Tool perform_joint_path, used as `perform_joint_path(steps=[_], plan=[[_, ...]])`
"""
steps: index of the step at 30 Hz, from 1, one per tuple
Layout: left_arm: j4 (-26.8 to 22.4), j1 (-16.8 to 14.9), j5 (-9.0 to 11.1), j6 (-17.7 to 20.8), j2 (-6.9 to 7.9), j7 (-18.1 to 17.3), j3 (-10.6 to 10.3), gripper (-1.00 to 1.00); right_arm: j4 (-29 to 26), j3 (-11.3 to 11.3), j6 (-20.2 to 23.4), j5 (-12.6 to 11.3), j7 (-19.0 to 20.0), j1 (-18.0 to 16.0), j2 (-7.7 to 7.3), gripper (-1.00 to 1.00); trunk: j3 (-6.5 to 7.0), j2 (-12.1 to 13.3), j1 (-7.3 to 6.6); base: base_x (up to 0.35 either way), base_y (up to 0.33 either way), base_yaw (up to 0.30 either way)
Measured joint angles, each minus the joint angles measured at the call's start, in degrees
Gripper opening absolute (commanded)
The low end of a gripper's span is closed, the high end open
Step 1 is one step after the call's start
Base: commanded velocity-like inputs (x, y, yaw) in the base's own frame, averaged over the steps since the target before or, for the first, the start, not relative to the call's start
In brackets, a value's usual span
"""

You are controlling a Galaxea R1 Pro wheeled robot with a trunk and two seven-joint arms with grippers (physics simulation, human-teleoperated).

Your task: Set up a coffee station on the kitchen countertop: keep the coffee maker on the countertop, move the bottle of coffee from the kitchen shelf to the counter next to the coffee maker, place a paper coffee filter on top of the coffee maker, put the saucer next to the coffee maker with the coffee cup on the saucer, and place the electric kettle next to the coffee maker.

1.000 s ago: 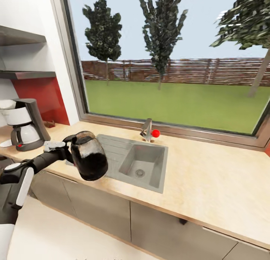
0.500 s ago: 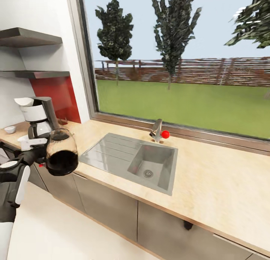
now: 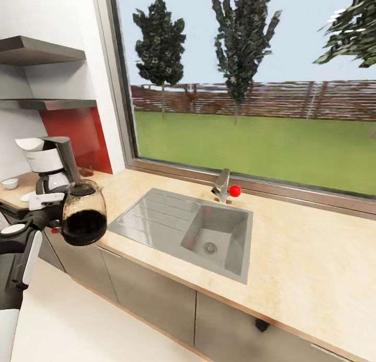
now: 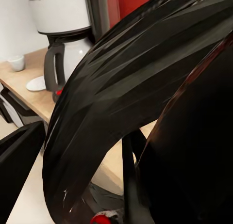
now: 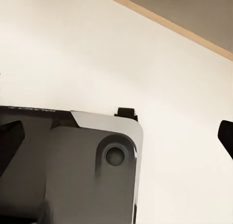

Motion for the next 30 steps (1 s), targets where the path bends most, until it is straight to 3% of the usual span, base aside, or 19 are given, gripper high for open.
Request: perform_joint_path(steps=[25, 26, 27, 28, 30], plan=[[0.27, -0.01, 0.27, 0.09, -0.31, 0.18, 0.09, -1.00, -0.08, 0.02, 0.00, 0.08, -0.08, 0.01, -0.32, 1.00, 0.09, 0.00, 0.00, 0.131, 0.288, -0.014], [0.64, 0.01, -0.60, -0.18, -2.99, 1.37, 0.33, -1.00, -0.03, 0.12, -0.02, 0.13, -0.13, 0.01, -0.28, 1.00, 0.09, 0.00, 0.00, 0.230, 0.278, -0.023], [0.52, 0.02, 0.73, -0.91, -5.14, 4.00, 0.13, -1.00, -0.01, 0.17, -0.05, 0.20, -0.15, 0.00, -0.26, 1.00, 0.10, 0.02, 0.01, 0.232, 0.277, -0.008], [0.53, 0.01, -0.46, -2.54, -8.03, 10.42, -0.15, -1.00, 0.04, 0.21, -0.11, 0.30, -0.16, 0.00, -0.28, 1.00, 0.10, -0.01, 0.00, 0.234, 0.274, -0.005], [0.65, 0.01, -0.07, -4.35, -10.57, 15.28, -2.30, -1.00, 0.08, 0.27, -0.16, 0.34, -0.18, 0.00, -0.36, 1.00, 0.10, -0.01, 0.00, 0.238, 0.253, -0.002]])
